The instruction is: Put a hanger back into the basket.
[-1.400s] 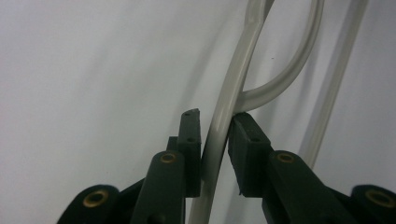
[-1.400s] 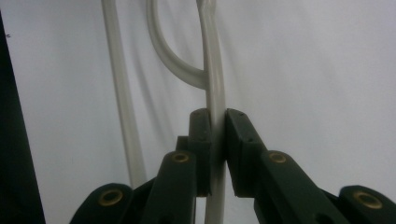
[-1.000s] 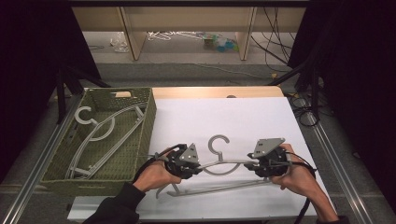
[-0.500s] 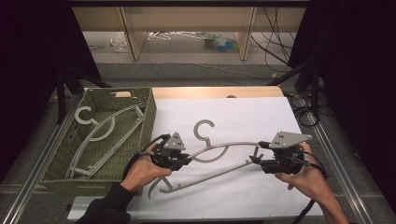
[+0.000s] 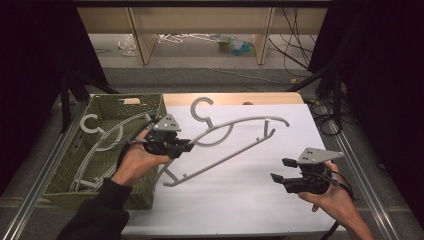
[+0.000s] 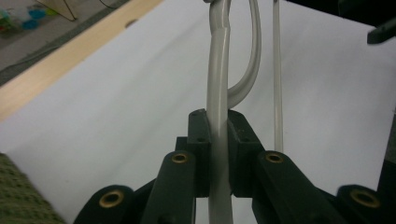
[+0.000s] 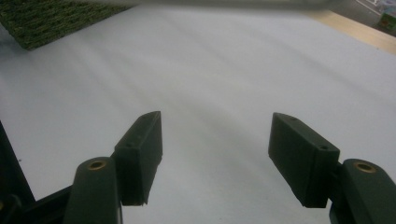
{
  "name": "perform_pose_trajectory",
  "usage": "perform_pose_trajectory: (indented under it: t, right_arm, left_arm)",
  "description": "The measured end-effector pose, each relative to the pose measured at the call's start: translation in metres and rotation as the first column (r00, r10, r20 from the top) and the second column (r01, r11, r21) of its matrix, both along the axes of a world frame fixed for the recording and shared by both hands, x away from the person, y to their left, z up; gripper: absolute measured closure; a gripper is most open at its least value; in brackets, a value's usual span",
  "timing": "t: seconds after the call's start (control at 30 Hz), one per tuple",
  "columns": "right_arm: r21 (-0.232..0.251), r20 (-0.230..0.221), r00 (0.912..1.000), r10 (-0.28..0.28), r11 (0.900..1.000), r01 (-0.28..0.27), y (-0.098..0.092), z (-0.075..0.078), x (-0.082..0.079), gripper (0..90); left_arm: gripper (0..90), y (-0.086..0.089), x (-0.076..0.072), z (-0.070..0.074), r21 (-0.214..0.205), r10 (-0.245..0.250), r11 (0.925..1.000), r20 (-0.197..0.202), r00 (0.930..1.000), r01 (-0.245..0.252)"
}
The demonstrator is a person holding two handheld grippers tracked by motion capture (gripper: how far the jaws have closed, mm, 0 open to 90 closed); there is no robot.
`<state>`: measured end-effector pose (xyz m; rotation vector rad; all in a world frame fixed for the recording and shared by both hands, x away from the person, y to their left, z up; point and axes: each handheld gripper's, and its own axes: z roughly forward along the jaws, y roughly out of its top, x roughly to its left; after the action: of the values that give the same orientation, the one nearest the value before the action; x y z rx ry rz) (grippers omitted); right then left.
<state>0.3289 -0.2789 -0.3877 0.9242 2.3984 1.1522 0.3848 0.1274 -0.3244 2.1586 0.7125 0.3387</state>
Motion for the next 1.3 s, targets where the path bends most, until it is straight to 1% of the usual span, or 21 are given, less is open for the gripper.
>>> perform_pose_trajectory:
  t: [0.13, 0.17, 0.2, 0.3, 0.33, 0.37, 0.4, 0.43, 0.53, 0.7, 0.77, 0.8, 0.83, 0.87, 0.9, 0.97, 1.03, 1.07, 1.1, 1.13, 1.3]
  right_arm:
    - [0.010, -0.026, 0.9995, -0.019, 0.9998, 0.019, -0.001, -0.006, -0.001, 33.3]
    - [0.011, -0.030, 0.9994, -0.018, 0.9998, 0.019, -0.001, -0.007, -0.002, 33.1]
    - [0.006, -0.021, 0.9997, -0.011, 0.9999, 0.011, -0.002, -0.009, -0.001, 33.1]
    - [0.006, -0.033, 0.9994, -0.011, 0.9999, 0.011, 0.000, -0.011, -0.001, 33.0]
    - [0.005, -0.033, 0.9994, -0.008, 1.0000, 0.009, 0.000, -0.012, 0.000, 33.1]
    - [0.005, -0.041, 0.9991, -0.010, 0.9999, 0.010, 0.001, -0.012, -0.001, 33.1]
    - [0.004, -0.046, 0.9989, -0.008, 1.0000, 0.008, 0.001, -0.013, 0.000, 33.1]
    - [0.005, -0.046, 0.9989, -0.007, 1.0000, 0.007, 0.001, -0.013, 0.000, 33.1]
    - [0.000, -0.043, 0.9991, -0.007, 1.0000, 0.007, 0.000, -0.015, 0.001, 33.1]
    - [0.003, -0.055, 0.9983, -0.019, 0.9998, 0.020, 0.001, -0.017, 0.001, 32.8]
    - [0.002, -0.050, 0.9986, -0.018, 0.9998, 0.018, 0.000, -0.017, 0.001, 31.7]
    - [0.001, -0.053, 0.9984, -0.019, 0.9998, 0.019, 0.000, -0.018, 0.002, 31.3]
    - [0.005, -0.056, 0.9982, -0.023, 0.9997, 0.023, 0.000, -0.018, 0.002, 30.4]
    - [0.004, -0.061, 0.9976, -0.031, 0.9995, 0.032, 0.000, -0.018, 0.002, 29.6]
    - [0.007, -0.062, 0.9975, -0.033, 0.9994, 0.033, 0.000, -0.018, 0.002, 29.6]
    - [0.005, -0.053, 0.9981, -0.030, 0.9995, 0.031, 0.000, -0.018, 0.002, 29.0]
    - [0.008, -0.055, 0.9980, -0.032, 0.9994, 0.032, -0.001, -0.019, 0.002, 28.8]
    - [0.007, -0.051, 0.9982, -0.032, 0.9994, 0.033, -0.001, -0.020, 0.003, 28.8]
    - [0.007, -0.057, 0.9978, -0.035, 0.9994, 0.035, -0.001, -0.020, 0.002, 28.8]
    - [0.006, -0.057, 0.9978, -0.033, 0.9994, 0.033, -0.001, -0.020, 0.002, 28.8]
    - [0.004, -0.062, 0.9976, -0.030, 0.9995, 0.030, -0.001, -0.021, 0.002, 28.8]
  left_arm:
    - [81.2, 0.018, 0.009, 0.017, -0.022, 0.043, 0.9989, 0.013, 0.9990, -0.043]
    - [81.2, 0.018, 0.009, 0.017, -0.022, 0.043, 0.9989, 0.013, 0.9990, -0.043]
    - [81.2, 0.029, 0.012, 0.024, -0.027, 0.070, 0.9973, 0.023, 0.9973, -0.069]
    - [81.2, 0.047, 0.016, 0.033, -0.047, 0.109, 0.9931, 0.033, 0.9935, -0.108]
    - [81.2, 0.047, 0.016, 0.033, -0.047, 0.109, 0.9931, 0.033, 0.9935, -0.108]
    - [81.2, 0.062, 0.018, 0.038, -0.047, 0.140, 0.9894, 0.052, 0.9888, -0.137]
    - [81.2, 0.062, 0.018, 0.038, -0.047, 0.140, 0.9894, 0.052, 0.9888, -0.137]
    - [81.2, 0.075, 0.018, 0.041, -0.060, 0.153, 0.9868, 0.047, 0.9871, -0.150]
    - [81.3, 0.096, 0.018, 0.046, -0.072, 0.205, 0.9768, 0.047, 0.9775, -0.202]
    - [81.2, 0.124, 0.017, 0.044, -0.078, 0.267, 0.9618, 0.052, 0.9624, -0.262]
    - [81.2, 0.130, 0.017, 0.043, -0.075, 0.269, 0.9613, 0.054, 0.9615, -0.265]
    - [81.3, 0.137, 0.016, 0.041, -0.078, 0.279, 0.9586, 0.057, 0.9588, -0.274]
    - [81.2, 0.146, 0.016, 0.038, -0.084, 0.302, 0.9513, 0.059, 0.9515, -0.297]
    - [81.3, 0.151, 0.015, 0.037, -0.085, 0.312, 0.9479, 0.055, 0.9484, -0.307]
    - [81.3, 0.151, 0.015, 0.037, -0.085, 0.312, 0.9479, 0.055, 0.9484, -0.307]
    - [81.2, 0.168, 0.015, 0.033, -0.073, 0.344, 0.9374, 0.051, 0.9374, -0.341]
    - [81.2, 0.177, 0.014, 0.029, -0.102, 0.371, 0.9252, 0.038, 0.9279, -0.366]
    - [81.2, 0.182, 0.014, 0.028, -0.085, 0.379, 0.9233, 0.043, 0.9245, -0.374]
    - [81.3, 0.186, 0.014, 0.026, -0.098, 0.388, 0.9185, 0.041, 0.9205, -0.383]
    - [81.2, 0.191, 0.013, 0.025, -0.083, 0.398, 0.9155, 0.040, 0.9166, -0.394]
    - [81.2, 0.210, 0.010, 0.018, -0.080, 0.437, 0.8977, 0.039, 0.8985, -0.433]
